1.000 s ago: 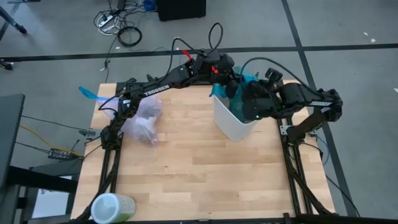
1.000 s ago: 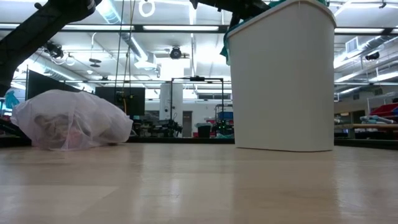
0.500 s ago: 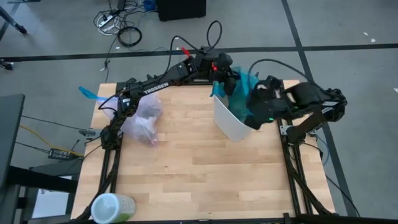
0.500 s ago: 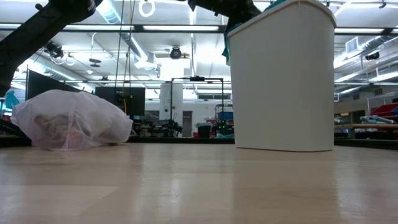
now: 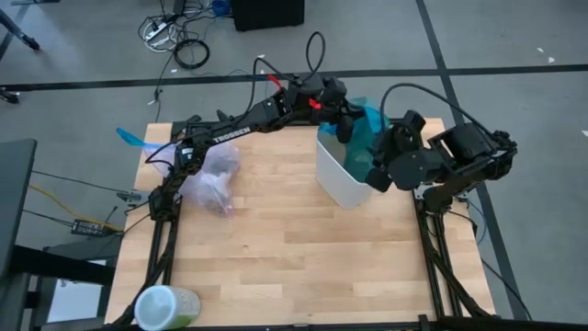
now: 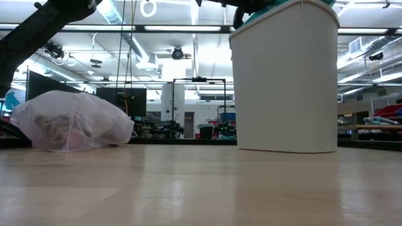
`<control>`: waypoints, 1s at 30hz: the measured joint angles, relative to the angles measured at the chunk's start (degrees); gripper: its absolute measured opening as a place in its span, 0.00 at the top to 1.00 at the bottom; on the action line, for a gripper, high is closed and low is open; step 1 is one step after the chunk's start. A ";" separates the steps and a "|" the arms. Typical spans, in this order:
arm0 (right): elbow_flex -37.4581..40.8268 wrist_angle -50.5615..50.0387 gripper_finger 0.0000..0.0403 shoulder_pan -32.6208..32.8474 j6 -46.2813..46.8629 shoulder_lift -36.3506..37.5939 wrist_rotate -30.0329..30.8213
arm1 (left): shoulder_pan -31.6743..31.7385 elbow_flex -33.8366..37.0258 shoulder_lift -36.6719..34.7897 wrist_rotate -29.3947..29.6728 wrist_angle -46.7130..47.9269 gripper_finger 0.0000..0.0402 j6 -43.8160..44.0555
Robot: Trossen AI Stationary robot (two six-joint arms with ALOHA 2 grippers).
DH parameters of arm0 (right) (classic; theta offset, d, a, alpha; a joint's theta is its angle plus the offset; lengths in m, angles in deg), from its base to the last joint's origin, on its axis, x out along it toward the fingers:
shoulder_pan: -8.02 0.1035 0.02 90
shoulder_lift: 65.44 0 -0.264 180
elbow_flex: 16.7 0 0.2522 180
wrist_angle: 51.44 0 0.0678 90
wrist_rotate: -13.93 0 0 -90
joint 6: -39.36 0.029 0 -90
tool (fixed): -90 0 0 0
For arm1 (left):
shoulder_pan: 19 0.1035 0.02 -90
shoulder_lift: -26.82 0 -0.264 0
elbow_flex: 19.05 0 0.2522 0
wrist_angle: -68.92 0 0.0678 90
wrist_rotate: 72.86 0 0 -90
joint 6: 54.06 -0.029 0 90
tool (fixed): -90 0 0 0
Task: Place trash/remove bag and relplace
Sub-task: Put the blue trash bag into the white trash bin
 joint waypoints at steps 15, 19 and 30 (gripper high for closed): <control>1.75 0.00 0.53 -3.78 -14.75 -0.07 3.07 | -0.12 -0.02 0.00 0.02 0.33 0.99 -0.41; 1.79 -0.01 0.49 -4.42 -14.36 -0.07 5.10 | -0.12 -0.02 0.00 0.02 0.25 0.99 -0.39; 2.14 0.05 0.47 -5.67 -13.24 -0.54 3.94 | -0.29 -0.02 0.00 0.02 0.08 0.99 -0.37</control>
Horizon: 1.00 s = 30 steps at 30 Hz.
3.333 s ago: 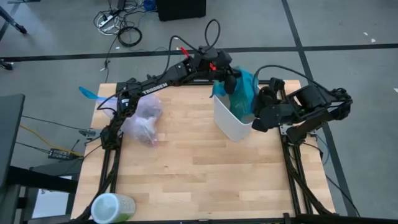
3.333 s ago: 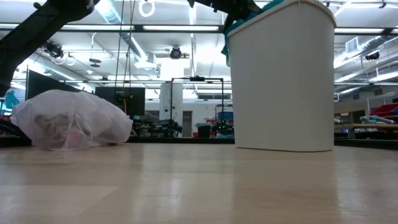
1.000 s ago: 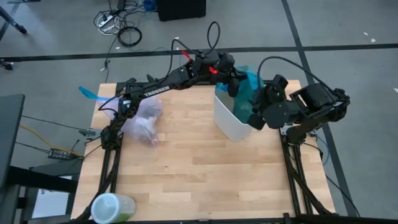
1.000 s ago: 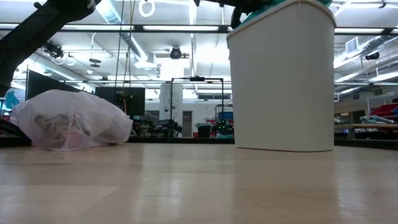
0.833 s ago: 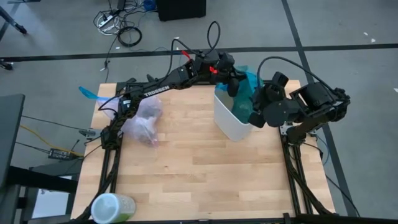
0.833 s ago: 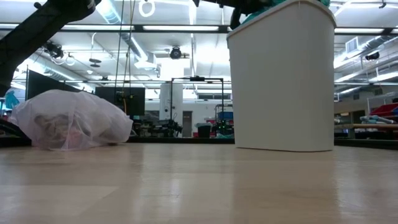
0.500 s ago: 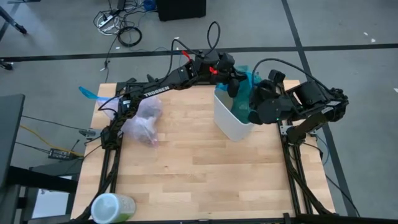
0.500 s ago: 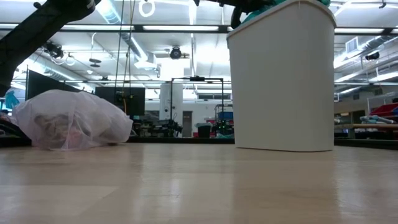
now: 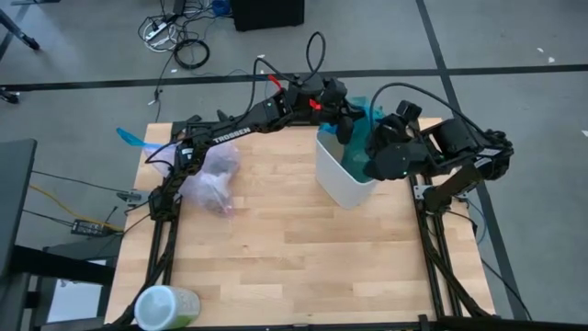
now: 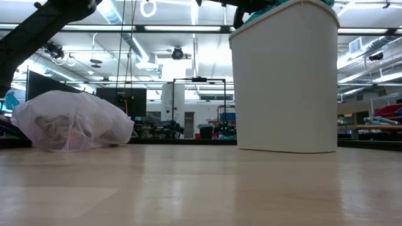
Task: Place trash/remove bag and relplace
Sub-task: Put the blue trash bag into the white trash bin
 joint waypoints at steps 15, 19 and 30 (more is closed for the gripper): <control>6.71 -0.05 0.55 -2.49 0.43 1.63 2.84 | -1.02 0.00 0.00 -1.07 -0.16 0.99 0.02; 6.78 0.00 0.70 -2.49 0.45 2.56 3.05 | -1.02 0.00 0.00 -1.13 -0.12 0.99 0.02; 6.78 -0.04 1.00 -5.07 1.61 7.07 3.82 | -1.04 0.00 0.00 -2.49 -0.08 0.99 0.02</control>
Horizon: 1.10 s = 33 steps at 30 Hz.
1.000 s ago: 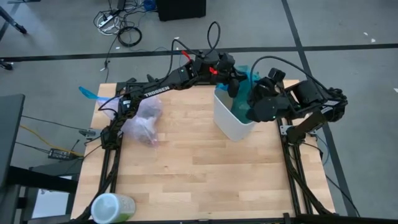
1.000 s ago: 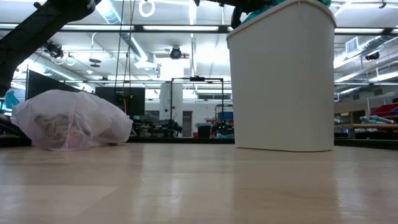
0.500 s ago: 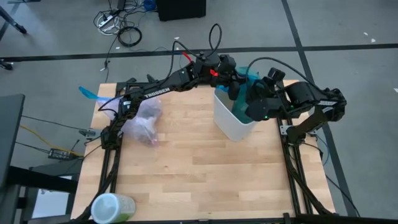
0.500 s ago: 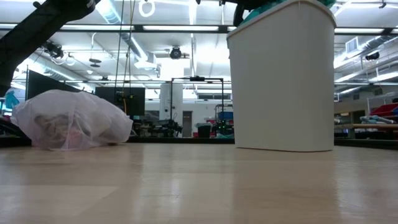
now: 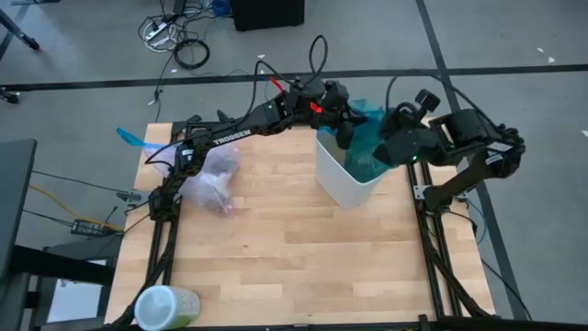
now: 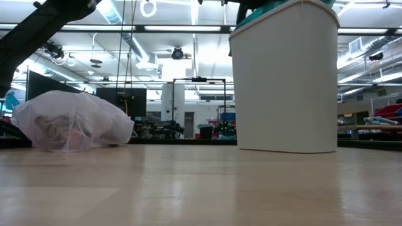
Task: Place trash/remove bag and relplace
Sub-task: Put the blue trash bag into the white trash bin
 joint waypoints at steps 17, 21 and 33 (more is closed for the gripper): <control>10.12 -0.02 1.00 -13.65 0.28 13.74 -4.34 | -2.98 -0.04 -0.02 -4.81 5.79 0.99 2.14; 13.80 -0.03 1.00 -19.07 0.28 17.35 -8.07 | -4.27 -0.04 -0.04 -4.68 9.49 0.99 2.60; 15.37 0.02 1.00 -22.98 -1.20 18.78 -16.59 | -9.83 -0.18 -3.24 -16.90 22.05 0.99 8.87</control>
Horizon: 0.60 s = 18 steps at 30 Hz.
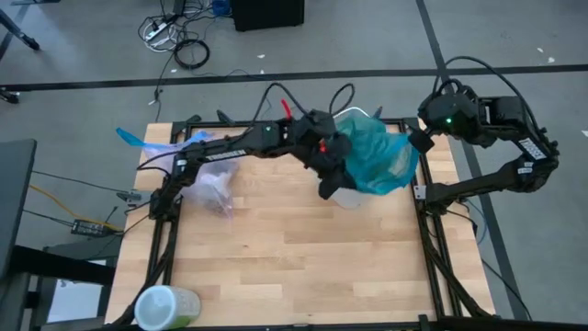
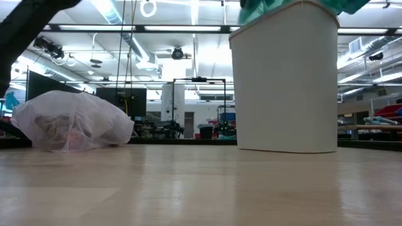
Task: Place trash/remove bag and relplace
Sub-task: Put the blue trash bag into the white trash bin
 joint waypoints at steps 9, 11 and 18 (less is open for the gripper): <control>-9.02 0.29 0.99 2.36 -2.03 -0.39 -1.78 | 1.32 -0.02 -2.51 6.97 0.98 0.99 -1.41; -13.76 1.54 0.98 2.68 -3.60 -0.57 -3.59 | 2.08 -0.02 -2.62 7.87 1.30 0.99 -1.59; -23.42 11.01 0.77 2.76 -2.88 -0.73 -35.56 | 4.51 -0.02 -2.62 12.53 2.96 0.99 -3.86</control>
